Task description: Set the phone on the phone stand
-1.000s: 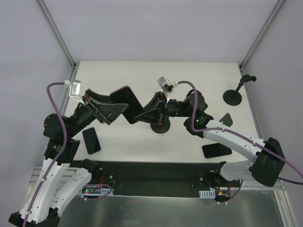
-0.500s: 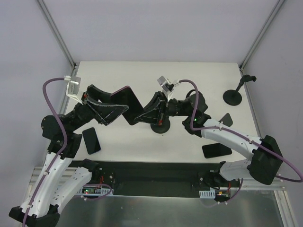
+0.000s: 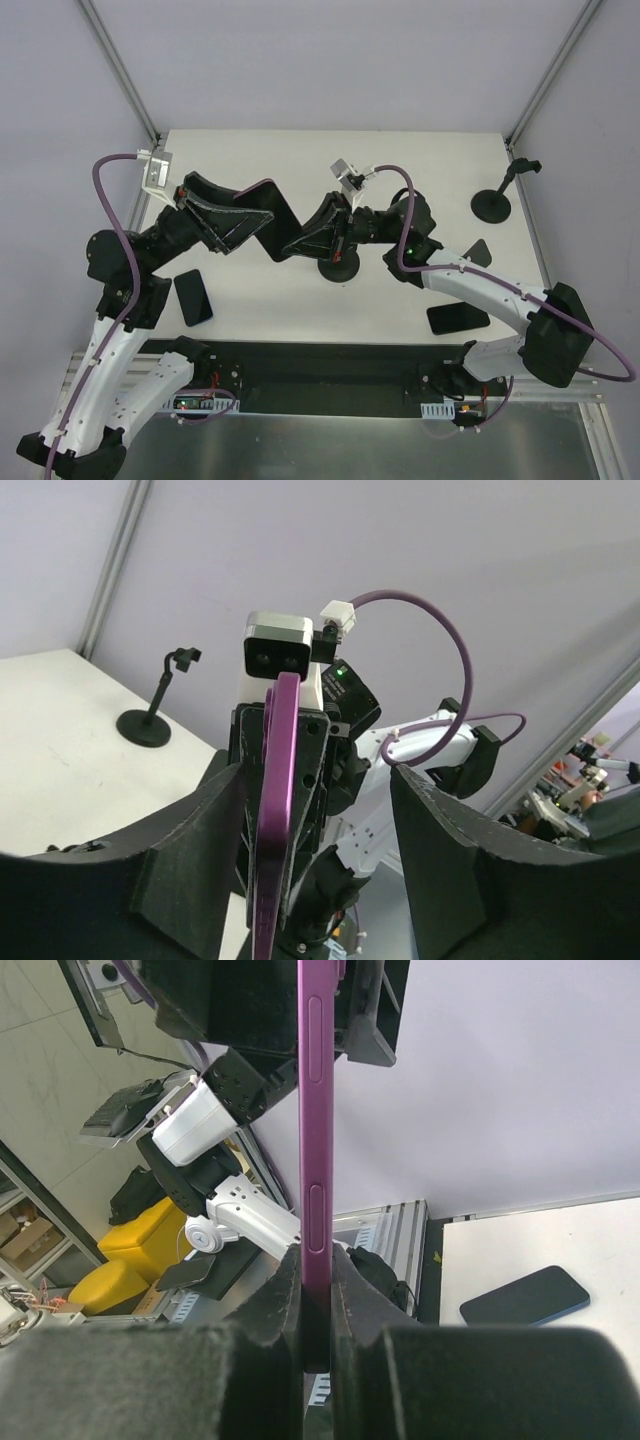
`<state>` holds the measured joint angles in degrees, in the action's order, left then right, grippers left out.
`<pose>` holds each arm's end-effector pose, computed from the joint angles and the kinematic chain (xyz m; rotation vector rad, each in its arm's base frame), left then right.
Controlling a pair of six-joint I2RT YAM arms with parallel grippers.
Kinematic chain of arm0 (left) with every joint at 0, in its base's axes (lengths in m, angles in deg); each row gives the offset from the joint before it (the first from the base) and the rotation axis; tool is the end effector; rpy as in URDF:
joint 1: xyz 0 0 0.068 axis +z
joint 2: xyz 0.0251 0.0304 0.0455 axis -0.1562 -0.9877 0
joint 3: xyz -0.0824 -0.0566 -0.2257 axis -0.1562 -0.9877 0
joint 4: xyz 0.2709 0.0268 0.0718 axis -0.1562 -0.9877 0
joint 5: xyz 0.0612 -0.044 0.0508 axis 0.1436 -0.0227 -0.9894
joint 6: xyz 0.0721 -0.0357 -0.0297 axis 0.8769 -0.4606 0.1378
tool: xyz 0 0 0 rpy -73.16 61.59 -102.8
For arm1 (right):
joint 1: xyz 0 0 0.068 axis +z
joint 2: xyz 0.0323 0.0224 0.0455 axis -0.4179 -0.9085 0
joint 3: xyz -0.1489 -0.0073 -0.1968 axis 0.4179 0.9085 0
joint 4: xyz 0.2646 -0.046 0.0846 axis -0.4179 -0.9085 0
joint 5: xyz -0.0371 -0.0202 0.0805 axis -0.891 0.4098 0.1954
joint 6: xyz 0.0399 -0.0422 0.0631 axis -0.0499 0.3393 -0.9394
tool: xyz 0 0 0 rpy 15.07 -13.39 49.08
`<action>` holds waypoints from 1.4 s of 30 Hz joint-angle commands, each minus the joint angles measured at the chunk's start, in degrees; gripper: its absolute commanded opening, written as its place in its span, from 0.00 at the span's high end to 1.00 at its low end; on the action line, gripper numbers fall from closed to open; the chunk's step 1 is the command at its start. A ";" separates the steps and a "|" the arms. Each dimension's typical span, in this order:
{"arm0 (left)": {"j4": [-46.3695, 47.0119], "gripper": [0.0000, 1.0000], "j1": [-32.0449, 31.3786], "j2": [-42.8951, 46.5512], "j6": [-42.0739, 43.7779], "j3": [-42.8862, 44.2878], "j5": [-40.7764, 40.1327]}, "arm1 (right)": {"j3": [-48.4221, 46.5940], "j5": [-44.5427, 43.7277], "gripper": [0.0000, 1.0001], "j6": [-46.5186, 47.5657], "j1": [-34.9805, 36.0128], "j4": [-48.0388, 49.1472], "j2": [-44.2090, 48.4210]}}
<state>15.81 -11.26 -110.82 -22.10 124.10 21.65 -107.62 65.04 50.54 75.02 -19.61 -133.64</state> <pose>0.1514 -0.1077 0.4720 0.4236 1.1277 -1.4435 0.1758 0.3002 0.3750 -1.0645 0.8481 1.5724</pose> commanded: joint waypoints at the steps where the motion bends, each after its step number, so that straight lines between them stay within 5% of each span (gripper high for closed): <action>1: -1.50 0.46 -0.05 -1.70 1.78 3.28 -1.08 | -2.37 0.27 0.99 -1.01 -0.23 6.16 -0.68; 7: -0.97 0.60 -0.05 -2.76 2.30 3.64 -0.81 | -2.82 -0.26 0.99 -1.54 -0.14 5.90 -1.39; 11: -0.97 0.81 -0.05 -3.29 3.27 3.90 0.15 | -2.90 -1.40 0.99 -1.80 -0.32 4.59 -1.21; 14: -2.55 1.00 -0.05 -2.68 5.11 4.16 0.16 | -3.87 -2.19 0.65 -1.62 -1.02 1.69 -1.48; 15: -4.12 1.00 -0.05 -2.33 6.08 4.60 -0.54 | -4.31 -2.19 0.35 -1.62 -1.37 -1.37 -1.56; 18: -12.90 1.00 -0.05 -1.01 10.56 7.41 -2.65 | -7.20 -1.93 0.13 -0.31 -3.65 -13.19 -1.83; 21: -23.71 1.00 -0.05 1.10 14.60 10.23 -7.39 | -9.67 -2.45 0.06 2.59 -6.90 -24.90 -1.22; 23: -30.11 1.00 -0.05 3.37 17.50 11.46 -10.80 | -10.46 -4.99 0.02 6.87 -9.27 -30.98 0.63; 27: -36.38 1.00 -0.05 6.64 20.76 11.03 -12.15 | -17.22 -18.42 0.04 21.99 -9.98 -64.21 3.36; 33: -39.29 1.00 -0.05 5.76 21.73 7.95 -5.66 | -26.27 -44.80 0.04 22.22 -10.16 -86.53 1.78; 35: -39.21 1.00 -0.05 4.54 21.20 6.46 -4.07 | -26.38 -47.97 0.04 17.82 -10.07 -89.19 2.30; 40: -35.35 1.00 -1.54 4.27 20.85 2.59 -3.36 | -9.97 -49.29 0.02 11.04 -8.58 -76.20 10.64; 42: -35.07 1.00 -3.55 2.78 23.38 3.11 -1.69 | -6.35 -57.53 0.01 10.77 -3.78 -72.52 13.97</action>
<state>-24.32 -12.07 -107.10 -1.79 126.61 16.03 -120.17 19.88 65.54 65.89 -96.76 -125.43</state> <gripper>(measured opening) 0.065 0.983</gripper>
